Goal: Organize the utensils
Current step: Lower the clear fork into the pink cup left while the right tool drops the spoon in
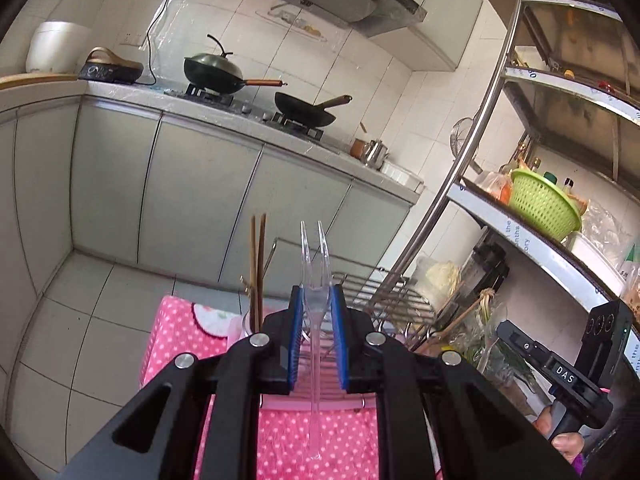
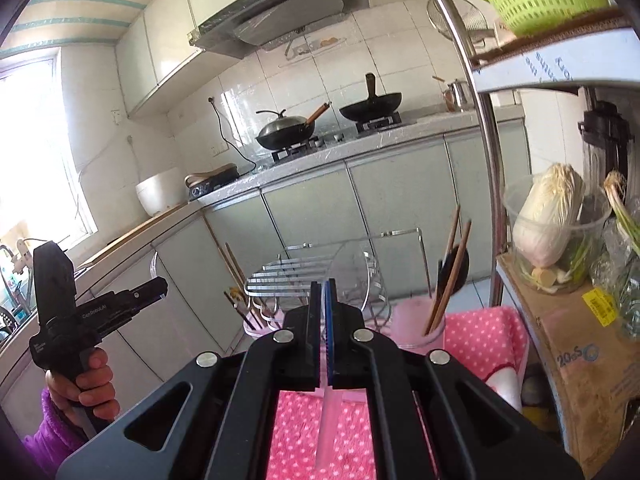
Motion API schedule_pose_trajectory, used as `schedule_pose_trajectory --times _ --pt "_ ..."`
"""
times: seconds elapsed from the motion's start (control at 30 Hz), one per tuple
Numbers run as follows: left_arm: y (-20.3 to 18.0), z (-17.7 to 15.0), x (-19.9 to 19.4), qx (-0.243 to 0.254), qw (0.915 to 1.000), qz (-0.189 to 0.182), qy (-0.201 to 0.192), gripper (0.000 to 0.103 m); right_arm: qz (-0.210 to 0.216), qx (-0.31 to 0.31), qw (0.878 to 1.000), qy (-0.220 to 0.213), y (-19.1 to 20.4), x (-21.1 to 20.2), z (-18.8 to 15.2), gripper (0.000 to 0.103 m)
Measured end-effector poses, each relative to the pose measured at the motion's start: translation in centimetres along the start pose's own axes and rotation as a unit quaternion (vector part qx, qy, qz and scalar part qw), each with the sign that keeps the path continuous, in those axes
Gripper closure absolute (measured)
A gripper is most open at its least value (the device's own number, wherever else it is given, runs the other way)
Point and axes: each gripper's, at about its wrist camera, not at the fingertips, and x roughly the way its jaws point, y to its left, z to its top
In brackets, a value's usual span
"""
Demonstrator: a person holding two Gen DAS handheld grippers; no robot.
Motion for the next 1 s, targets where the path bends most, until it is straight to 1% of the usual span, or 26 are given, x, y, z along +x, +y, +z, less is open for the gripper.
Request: schedule_pose_trajectory --times 0.13,0.27,0.33,0.47,0.63,0.77,0.87,1.0 --pt "-1.2 3.2 -0.3 0.007 0.9994 -0.005 -0.035 0.090 -0.003 -0.020 0.999 -0.038 0.2 -0.3 2.9 0.101" --pt "-1.8 5.5 0.2 0.020 0.9975 0.004 -0.068 0.090 -0.016 -0.039 0.997 -0.069 -0.2 0.3 5.0 0.101" --pt "-1.9 6.2 0.6 0.026 0.9964 0.013 -0.079 0.090 -0.026 -0.052 0.995 -0.079 -0.3 1.1 5.5 0.101" --pt "-1.3 7.0 2.3 0.027 0.9955 0.024 -0.087 0.090 -0.047 -0.076 0.991 -0.095 -1.1 3.0 5.5 0.101" --pt "-0.5 6.5 5.2 0.037 0.9943 0.049 -0.087 0.090 -0.069 -0.106 0.987 -0.100 -1.8 5.7 4.6 0.101" --pt "0.2 5.5 7.5 0.043 0.9945 0.057 -0.076 0.090 -0.086 -0.129 0.984 -0.088 -2.3 7.5 3.1 0.101" --pt "0.4 4.1 8.9 0.053 0.9942 0.064 -0.069 0.090 -0.088 -0.134 0.981 -0.105 -2.4 7.2 2.4 0.101" --pt "0.5 2.5 10.5 0.059 0.9941 0.073 -0.053 0.090 -0.092 -0.140 0.979 -0.113 -2.5 7.2 2.4 0.101"
